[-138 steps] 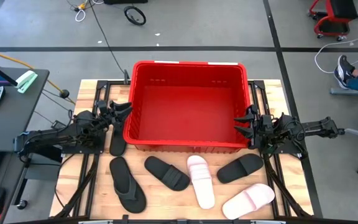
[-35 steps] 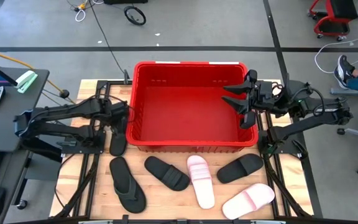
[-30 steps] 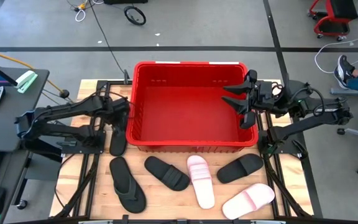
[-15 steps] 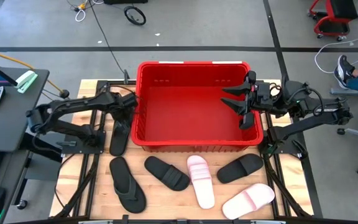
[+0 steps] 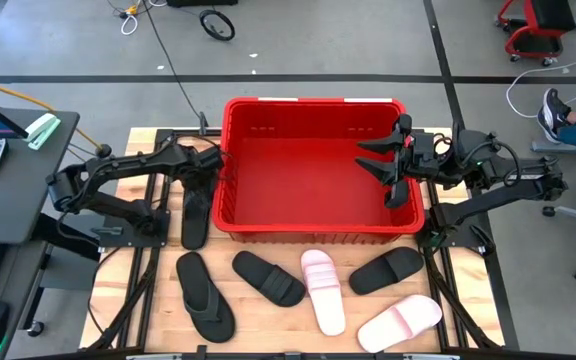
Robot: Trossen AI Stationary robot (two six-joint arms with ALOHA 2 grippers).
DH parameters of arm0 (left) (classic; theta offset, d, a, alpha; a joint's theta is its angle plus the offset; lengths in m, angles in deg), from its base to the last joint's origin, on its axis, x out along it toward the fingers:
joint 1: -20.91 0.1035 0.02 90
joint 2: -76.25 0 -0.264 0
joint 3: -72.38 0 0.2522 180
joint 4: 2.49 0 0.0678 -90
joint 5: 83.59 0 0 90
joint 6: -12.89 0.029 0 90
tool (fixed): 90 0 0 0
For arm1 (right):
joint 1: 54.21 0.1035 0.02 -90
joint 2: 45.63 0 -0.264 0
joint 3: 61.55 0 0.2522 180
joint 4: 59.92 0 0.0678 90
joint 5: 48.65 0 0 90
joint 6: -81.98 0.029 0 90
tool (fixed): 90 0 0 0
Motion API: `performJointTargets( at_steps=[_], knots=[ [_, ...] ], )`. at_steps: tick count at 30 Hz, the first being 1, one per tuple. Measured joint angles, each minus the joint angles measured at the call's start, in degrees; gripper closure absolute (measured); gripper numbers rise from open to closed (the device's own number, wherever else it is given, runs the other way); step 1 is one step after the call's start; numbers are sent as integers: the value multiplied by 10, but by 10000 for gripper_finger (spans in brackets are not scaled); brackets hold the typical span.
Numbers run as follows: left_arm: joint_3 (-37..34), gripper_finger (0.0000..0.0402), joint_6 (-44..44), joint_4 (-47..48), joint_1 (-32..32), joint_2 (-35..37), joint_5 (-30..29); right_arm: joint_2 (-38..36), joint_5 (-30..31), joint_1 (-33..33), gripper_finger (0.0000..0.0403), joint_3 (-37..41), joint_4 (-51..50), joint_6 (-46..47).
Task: Pick and place slides into bin
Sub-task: Put the top black flip flop into the red bin
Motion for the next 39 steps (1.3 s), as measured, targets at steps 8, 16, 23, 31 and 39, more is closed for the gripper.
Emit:
performJointTargets(
  at_steps=[8, 16, 23, 31, 39],
  knots=[
    [55, 395, -48, 119, -3, 26, -5, 0, 0, 0, 238, 0, 0, 0],
    [266, 398, -120, 340, -56, 37, -25, 0, 0, 0, 238, 0, 0, 0],
    [519, 400, -175, 338, -121, 47, -84, 0, 0, 0, 238, 0, 0, 0],
    [705, 401, -122, 224, -135, -4, -151, 0, 0, 0, 238, 0, 0, 0],
    [716, 401, -45, 113, -120, -145, -126, 0, 0, 0, 238, 0, -1, 0]
  ],
)
